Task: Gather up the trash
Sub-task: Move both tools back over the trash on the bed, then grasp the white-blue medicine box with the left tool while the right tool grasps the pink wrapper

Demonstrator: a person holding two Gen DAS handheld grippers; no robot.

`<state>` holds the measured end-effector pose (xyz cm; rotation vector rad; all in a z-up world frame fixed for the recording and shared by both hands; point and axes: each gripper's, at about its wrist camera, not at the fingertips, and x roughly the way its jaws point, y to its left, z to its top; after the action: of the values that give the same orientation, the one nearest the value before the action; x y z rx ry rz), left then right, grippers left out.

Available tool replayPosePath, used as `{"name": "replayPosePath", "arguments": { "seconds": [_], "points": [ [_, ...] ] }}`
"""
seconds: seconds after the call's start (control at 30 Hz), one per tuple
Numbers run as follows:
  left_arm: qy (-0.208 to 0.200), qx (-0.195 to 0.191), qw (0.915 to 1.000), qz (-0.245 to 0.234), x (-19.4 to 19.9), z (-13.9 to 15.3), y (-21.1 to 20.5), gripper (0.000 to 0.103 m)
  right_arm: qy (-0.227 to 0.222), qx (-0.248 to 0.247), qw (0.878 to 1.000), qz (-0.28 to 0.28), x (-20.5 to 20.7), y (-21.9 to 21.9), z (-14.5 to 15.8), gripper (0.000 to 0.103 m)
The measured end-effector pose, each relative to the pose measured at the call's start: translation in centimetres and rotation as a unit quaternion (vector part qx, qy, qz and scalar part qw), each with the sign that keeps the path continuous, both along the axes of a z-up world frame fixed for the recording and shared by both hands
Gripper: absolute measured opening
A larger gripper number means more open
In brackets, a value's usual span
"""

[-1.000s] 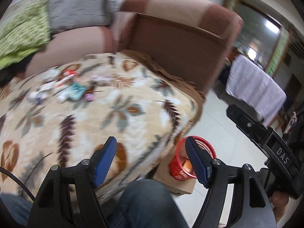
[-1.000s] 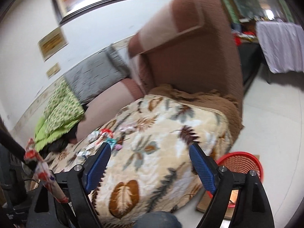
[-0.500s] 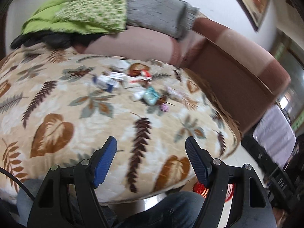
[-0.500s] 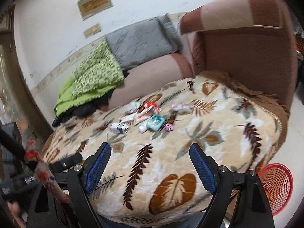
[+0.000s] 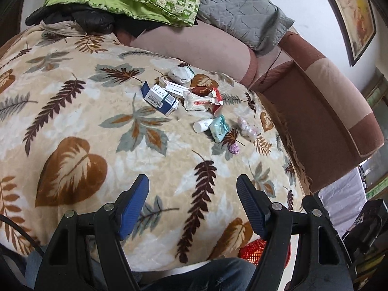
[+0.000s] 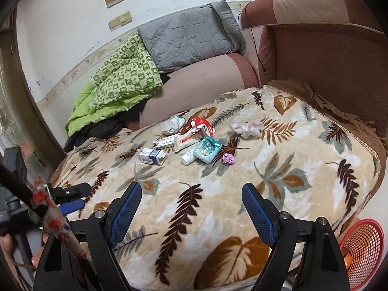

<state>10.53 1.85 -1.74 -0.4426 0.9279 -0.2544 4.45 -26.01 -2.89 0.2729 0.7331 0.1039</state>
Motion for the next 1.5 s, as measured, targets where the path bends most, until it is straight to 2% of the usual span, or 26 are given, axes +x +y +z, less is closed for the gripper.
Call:
{"name": "replayPosePath", "arguments": {
  "seconds": [0.23,0.53,0.8,0.93,1.1,1.2,1.37,1.5],
  "points": [
    [0.033,0.001,0.9995,0.0,4.7,-1.1,-0.2,0.073,0.003,-0.009,1.0,-0.007,3.1,0.1,-1.8,0.088],
    [0.061,0.013,0.9979,0.019,10.0,-3.3,0.5,0.073,0.027,0.01,1.0,0.003,7.1,-0.7,-4.8,0.088],
    [0.109,-0.004,0.9927,0.051,13.9,-5.7,2.6,0.073,0.04,0.025,0.999,-0.005,10.0,-2.0,-6.9,0.087],
    [0.112,-0.001,0.9911,0.072,17.2,-6.5,3.4,0.073,0.046,0.032,0.998,-0.008,11.6,-2.8,-8.0,0.082],
    [0.122,-0.023,0.9903,0.062,20.4,-8.4,2.7,0.073,0.068,0.039,0.997,-0.005,14.5,-3.6,-10.6,0.071],
    [0.144,-0.045,0.9868,0.06,22.1,-10.3,2.3,0.073,0.081,0.047,0.996,-0.008,16.4,-4.2,-12.5,0.062],
    [0.155,-0.059,0.9817,0.094,25.4,-12.4,2.3,0.073,0.077,0.028,0.997,-0.017,18.4,-4.0,-14.5,0.059],
    [0.163,-0.049,0.9809,0.095,27.5,-13.8,1.6,0.073,0.08,0.03,0.996,-0.022,19.0,-3.9,-16.5,0.045]
  ]
}}
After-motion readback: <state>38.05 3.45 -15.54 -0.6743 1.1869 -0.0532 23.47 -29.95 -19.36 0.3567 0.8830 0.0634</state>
